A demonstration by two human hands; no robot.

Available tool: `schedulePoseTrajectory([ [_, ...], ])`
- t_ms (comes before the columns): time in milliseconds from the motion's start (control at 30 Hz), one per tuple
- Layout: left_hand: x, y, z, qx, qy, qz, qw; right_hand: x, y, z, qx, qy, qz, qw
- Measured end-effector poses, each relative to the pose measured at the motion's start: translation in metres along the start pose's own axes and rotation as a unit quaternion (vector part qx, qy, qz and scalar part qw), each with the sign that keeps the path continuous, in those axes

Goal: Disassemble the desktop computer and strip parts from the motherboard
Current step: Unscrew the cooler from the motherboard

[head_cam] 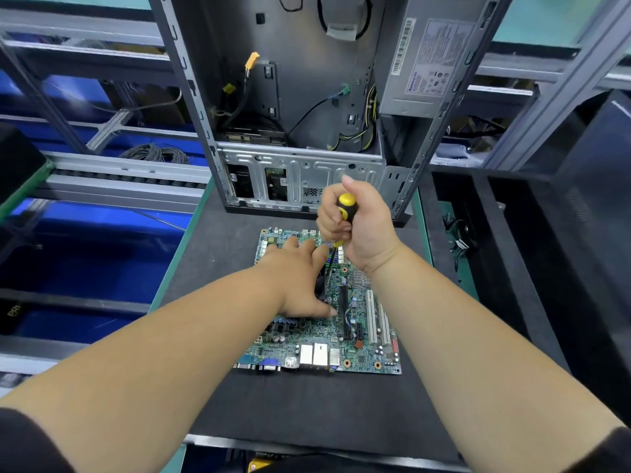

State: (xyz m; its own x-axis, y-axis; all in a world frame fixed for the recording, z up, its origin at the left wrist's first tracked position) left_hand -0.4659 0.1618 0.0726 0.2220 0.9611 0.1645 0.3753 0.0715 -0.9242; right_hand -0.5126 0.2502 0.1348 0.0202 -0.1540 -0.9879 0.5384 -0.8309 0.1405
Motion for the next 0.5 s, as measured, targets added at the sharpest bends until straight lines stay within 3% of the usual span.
schedulePoseTrajectory([
  [100,0.000,0.000,0.000,0.004,-0.003,0.004,1.000,0.002,-0.006,-0.005,0.041,0.007,-0.020,0.999],
  [233,0.000,0.002,0.000,0.002,-0.003,0.011,1.000,0.010,-0.013,-0.025,0.176,0.015,-0.090,0.980],
  [367,0.000,0.002,0.000,0.002,-0.003,0.017,1.000,0.013,-0.010,-0.038,0.282,-0.019,-0.069,0.957],
  [500,0.000,0.002,0.000,0.003,-0.002,0.006,1.000,0.012,0.004,-0.033,0.253,-0.049,-0.058,0.964],
])
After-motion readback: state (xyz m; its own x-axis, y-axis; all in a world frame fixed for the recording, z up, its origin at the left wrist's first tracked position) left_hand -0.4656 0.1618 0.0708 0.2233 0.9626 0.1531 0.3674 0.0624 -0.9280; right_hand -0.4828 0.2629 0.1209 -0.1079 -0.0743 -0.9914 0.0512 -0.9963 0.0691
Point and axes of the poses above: each hand's wrist, its own z-axis towards the middle knuckle, its own y-axis out of the palm, x = y × z, the point moved 4 cm from there along z, towards the middle knuckle, and after that the axes turned 13 degrees about -z, right-handed, at the moved point
